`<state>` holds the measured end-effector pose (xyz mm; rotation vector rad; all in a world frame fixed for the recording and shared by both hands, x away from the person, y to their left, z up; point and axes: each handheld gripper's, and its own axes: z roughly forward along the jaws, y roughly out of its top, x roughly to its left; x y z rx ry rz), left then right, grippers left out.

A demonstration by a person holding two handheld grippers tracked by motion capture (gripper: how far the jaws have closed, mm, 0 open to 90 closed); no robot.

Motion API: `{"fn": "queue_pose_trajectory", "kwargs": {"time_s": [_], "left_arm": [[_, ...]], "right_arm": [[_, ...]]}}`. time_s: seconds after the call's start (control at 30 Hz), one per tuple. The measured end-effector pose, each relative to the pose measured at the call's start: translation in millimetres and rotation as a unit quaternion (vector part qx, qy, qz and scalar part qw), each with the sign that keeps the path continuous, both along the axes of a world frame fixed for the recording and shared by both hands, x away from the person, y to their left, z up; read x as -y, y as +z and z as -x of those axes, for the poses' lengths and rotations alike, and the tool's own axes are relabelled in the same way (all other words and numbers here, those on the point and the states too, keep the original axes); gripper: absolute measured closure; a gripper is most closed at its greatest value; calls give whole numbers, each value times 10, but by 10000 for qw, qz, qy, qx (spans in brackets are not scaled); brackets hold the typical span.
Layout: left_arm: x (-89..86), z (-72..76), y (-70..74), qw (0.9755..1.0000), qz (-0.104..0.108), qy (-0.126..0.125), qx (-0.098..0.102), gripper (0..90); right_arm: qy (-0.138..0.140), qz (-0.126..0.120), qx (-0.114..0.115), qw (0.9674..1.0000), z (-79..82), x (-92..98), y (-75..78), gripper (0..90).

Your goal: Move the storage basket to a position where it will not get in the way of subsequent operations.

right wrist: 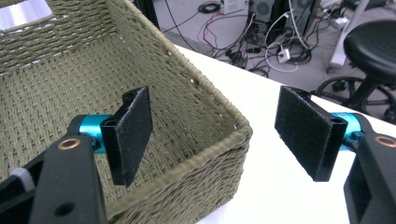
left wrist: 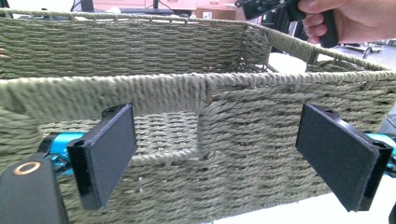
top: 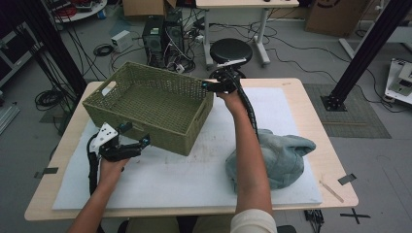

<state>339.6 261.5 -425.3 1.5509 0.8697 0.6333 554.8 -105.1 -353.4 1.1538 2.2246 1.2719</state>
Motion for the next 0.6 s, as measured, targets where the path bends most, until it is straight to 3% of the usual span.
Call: {"fn": "queue_pose_trajectory", "kwargs": {"time_s": [0.13, 0.23, 0.27, 0.33, 0.47, 0.6], "left_arm": [[33, -14, -16, 10000, -67, -25, -17, 124], [31, -17, -18, 10000, -46, -36, 0, 123], [27, -15, -15, 10000, -47, -16, 0, 123], [4, -8, -8, 10000, -48, 21, -15, 123], [-97, -1, 3, 10000, 34, 32, -65, 123], [-229, -13, 0, 9996, 266, -66, -122, 104]], "right_arm": [[231, -22, -268, 9994, -84, -114, -52, 304], [179, 138, -262, 9994, -75, -166, -55, 301], [237, 186, -311, 9991, -66, -142, -38, 370], [288, 220, -311, 9989, -62, -121, -31, 398], [576, 209, -341, 9975, -1, -61, -25, 466], [878, 449, -289, 9947, 137, -56, -7, 494]]}}
